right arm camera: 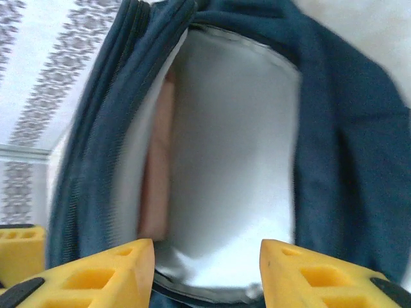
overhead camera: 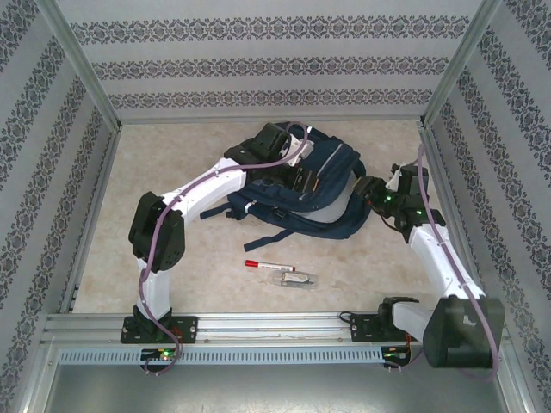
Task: Pack books, pencil case, and school supplies into a backpack
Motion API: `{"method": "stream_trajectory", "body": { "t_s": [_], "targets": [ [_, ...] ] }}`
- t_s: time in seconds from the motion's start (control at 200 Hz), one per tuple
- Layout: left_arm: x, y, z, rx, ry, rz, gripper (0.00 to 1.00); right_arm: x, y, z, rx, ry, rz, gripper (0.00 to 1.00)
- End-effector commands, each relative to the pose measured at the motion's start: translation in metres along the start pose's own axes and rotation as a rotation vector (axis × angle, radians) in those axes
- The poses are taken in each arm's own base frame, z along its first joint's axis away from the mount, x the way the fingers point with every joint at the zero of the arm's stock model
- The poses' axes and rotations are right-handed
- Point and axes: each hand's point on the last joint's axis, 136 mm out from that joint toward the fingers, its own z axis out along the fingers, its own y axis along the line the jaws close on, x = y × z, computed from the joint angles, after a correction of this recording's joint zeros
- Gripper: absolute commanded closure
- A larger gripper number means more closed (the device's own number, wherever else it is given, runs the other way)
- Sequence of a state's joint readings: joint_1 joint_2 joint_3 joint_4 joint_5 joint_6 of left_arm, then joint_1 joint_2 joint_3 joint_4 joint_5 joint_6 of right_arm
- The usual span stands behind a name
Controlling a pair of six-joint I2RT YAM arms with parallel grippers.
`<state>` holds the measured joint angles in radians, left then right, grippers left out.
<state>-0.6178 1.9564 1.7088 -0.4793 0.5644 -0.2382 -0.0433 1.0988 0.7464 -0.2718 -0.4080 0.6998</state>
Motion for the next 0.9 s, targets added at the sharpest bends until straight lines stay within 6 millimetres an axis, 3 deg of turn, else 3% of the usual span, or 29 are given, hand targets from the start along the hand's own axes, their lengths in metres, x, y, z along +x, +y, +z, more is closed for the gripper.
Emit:
{"method": "stream_trajectory", "body": {
  "t_s": [0.0,0.195,0.295,0.4,0.53,0.65,0.769,0.894],
  "targets": [
    [-0.021,0.008,-0.041,-0.097,-0.115,0.132,0.42,0.023,-0.031,-0.016,0.183,0.101,-0.08,0.54],
    [-0.006,0.091,-0.054,-0.279,-0.068,0.018,0.41,0.032,-0.025,-0.024,0.193,0.164,-0.092,0.53],
    [0.018,0.126,-0.046,-0.384,0.014,0.031,0.41,0.044,-0.012,-0.011,0.154,0.236,-0.142,0.54],
    [0.04,0.15,-0.034,-0.453,0.073,0.027,0.41,0.064,0.003,0.013,0.111,0.331,-0.19,0.54],
    [0.064,0.171,-0.022,-0.502,0.126,-0.014,0.43,0.071,-0.003,0.046,0.115,0.369,-0.189,0.57],
    [0.093,0.18,-0.017,-0.521,0.174,-0.048,0.46,0.063,-0.008,0.074,0.123,0.362,-0.218,0.62],
    [0.122,0.179,-0.026,-0.535,0.206,-0.104,0.46,0.053,-0.006,0.097,0.107,0.34,-0.246,0.65],
    [0.145,0.163,-0.034,-0.481,0.205,-0.142,0.46,0.043,0.002,0.13,0.071,0.349,-0.259,0.68]
  ]
}}
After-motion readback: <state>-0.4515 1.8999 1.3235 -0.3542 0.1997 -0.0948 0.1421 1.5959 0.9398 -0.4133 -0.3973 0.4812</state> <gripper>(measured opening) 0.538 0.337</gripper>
